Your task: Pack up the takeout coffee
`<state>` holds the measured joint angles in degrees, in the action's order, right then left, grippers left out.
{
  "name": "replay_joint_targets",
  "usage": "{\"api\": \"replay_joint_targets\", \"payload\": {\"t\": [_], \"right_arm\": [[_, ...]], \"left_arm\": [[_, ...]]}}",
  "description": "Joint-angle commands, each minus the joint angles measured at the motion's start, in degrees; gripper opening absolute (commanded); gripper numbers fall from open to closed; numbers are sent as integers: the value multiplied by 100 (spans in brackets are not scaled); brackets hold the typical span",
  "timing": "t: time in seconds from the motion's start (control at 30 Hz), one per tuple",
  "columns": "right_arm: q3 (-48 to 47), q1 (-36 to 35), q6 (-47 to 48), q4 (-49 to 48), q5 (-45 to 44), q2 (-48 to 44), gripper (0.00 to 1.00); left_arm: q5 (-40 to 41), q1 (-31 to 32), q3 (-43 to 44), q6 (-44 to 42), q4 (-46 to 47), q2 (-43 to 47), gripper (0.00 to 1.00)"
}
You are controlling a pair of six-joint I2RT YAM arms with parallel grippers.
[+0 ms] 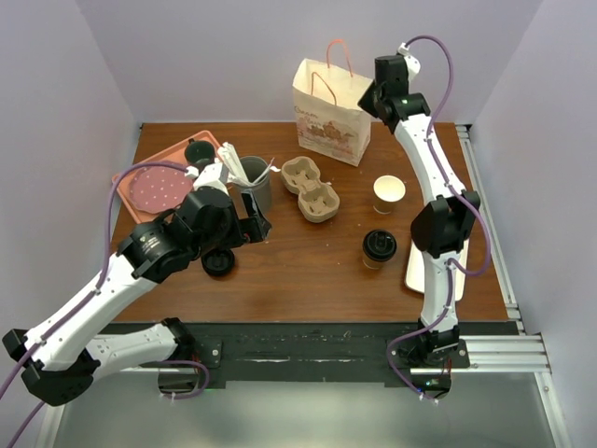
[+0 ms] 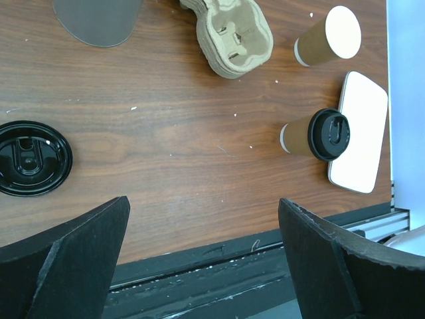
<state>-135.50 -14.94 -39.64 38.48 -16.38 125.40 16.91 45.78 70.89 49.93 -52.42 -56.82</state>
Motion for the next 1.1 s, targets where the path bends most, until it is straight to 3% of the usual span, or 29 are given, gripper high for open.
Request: {"api": "replay_joint_targets", "payload": {"t": [0.0, 0.27, 0.6, 0.87, 1.07], "right_arm": [[-477, 35, 70, -464, 161, -455, 0], [-469, 35, -96, -473, 618, -1131, 0], [-249, 17, -650, 45, 1875, -1870, 0], [1656, -211, -1264, -51, 2736, -3581, 0], [3423, -1140, -1950, -227, 2913, -4707, 0]], "left_arm": [[111, -8, 275, -273, 92, -154, 100], [1182, -8, 917, -536, -470, -383, 100], [2299, -8, 1278, -862, -488, -102, 98], [2116, -8, 1673, -977, -803, 39, 93], [1878, 1, 2095, -687, -1401, 162, 90]]}}
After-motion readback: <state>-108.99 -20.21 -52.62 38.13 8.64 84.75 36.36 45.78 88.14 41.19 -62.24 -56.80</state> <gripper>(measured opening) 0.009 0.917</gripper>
